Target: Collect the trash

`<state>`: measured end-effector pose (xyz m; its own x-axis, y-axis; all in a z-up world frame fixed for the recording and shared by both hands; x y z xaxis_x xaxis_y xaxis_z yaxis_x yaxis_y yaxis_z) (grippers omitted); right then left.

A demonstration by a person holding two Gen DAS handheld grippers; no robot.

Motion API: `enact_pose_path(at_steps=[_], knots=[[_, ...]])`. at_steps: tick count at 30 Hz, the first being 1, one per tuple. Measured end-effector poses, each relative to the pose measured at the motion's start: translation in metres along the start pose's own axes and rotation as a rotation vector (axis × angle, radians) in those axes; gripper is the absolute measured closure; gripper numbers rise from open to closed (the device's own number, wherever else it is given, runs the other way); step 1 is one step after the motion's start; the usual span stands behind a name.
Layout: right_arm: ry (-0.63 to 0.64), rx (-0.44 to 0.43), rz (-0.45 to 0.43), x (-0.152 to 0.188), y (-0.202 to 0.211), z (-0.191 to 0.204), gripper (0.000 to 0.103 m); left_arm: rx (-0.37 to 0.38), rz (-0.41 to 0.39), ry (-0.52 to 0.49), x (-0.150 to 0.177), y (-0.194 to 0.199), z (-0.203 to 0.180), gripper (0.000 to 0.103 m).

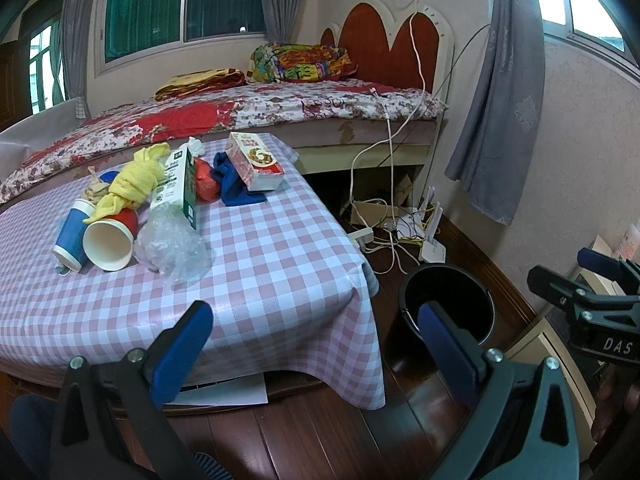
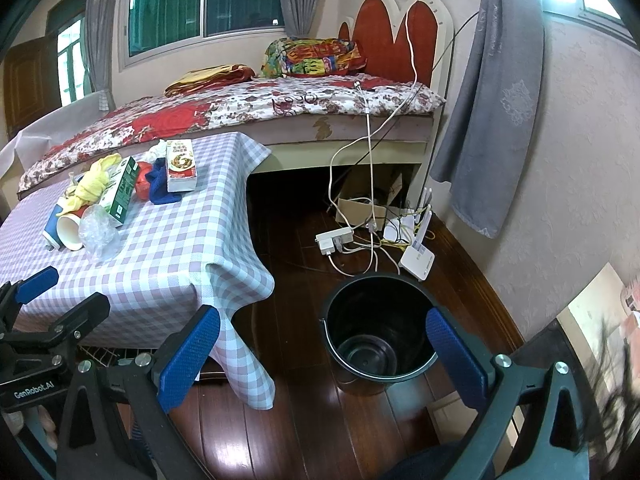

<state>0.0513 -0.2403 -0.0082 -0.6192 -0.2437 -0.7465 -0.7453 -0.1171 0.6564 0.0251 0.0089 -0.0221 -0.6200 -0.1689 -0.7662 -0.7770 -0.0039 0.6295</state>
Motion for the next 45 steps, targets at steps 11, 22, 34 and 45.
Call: enact_pose_path(at_steps=[11,22,34,45], knots=[[-0.002,0.0,0.0,0.004,0.004,0.009,0.0,0.001,-0.001,0.001,-0.001,0.0,0.0,0.0],[0.001,0.0,0.001,0.006,0.003,0.012,0.0,0.002,-0.001,0.002,-0.001,0.0,0.002,0.0],[0.01,-0.02,0.008,0.005,-0.004,0.021,0.0,-0.025,-0.004,0.021,-0.004,-0.003,0.018,0.0],[0.042,-0.085,0.005,-0.008,-0.016,0.042,0.0,-0.08,-0.018,0.065,-0.006,-0.008,0.055,0.0]])
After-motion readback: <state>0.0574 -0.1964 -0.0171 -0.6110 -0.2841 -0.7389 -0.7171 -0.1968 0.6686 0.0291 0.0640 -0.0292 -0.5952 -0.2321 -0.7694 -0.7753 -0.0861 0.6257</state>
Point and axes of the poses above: each gripper's, at about its wrist camera, not at the fingertips, and y roughly against the way its jaws point, z to its left, x to its underside, the point moved 3 cm from there along -y, roughly the way its jaws point, and after that the axes turned 6 degrees about y, right-handed, at the moved point
